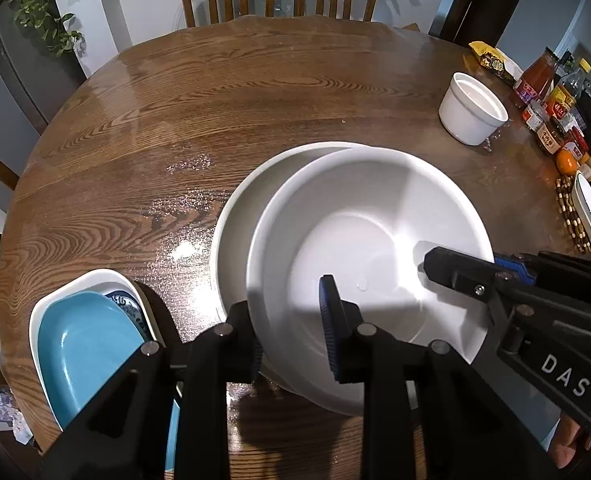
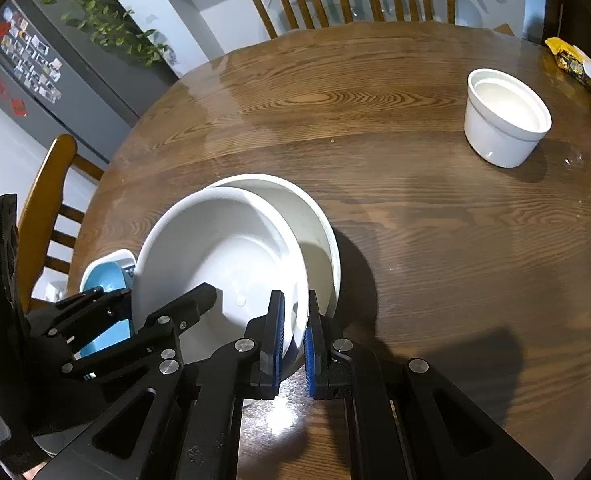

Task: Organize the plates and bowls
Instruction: 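Lower the held white bowl into the other white bowl with both tools, then press the nested white bowls down onto the table with both tools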

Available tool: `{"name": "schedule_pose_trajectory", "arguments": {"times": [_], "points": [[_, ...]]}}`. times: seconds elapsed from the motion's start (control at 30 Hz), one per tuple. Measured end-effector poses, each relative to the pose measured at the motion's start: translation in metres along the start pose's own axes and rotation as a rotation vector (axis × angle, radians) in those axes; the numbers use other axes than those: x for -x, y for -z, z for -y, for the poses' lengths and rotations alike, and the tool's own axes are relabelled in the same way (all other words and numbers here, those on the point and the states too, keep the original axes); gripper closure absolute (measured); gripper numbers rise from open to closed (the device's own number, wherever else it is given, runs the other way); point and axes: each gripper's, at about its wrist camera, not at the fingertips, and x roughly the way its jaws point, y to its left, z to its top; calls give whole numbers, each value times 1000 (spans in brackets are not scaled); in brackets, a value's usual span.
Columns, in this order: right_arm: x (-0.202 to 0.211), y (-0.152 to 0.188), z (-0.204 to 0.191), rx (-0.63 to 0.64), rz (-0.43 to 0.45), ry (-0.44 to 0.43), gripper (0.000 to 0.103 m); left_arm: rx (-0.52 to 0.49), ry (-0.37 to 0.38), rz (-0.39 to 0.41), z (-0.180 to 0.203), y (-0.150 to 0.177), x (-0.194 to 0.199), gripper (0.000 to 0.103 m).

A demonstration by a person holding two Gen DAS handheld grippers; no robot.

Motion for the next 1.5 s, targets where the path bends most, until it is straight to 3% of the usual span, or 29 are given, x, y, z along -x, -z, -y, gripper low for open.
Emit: {"name": "schedule_pose_trajectory", "arguments": {"times": [1.1,1.5], "points": [[2,0,-1,16,17,34,94,-5,-10,-4,-2,-2,-4,77],[7,1,-5,28,31,51,94,-23,-28,5,1,-2,-1,72]]}}
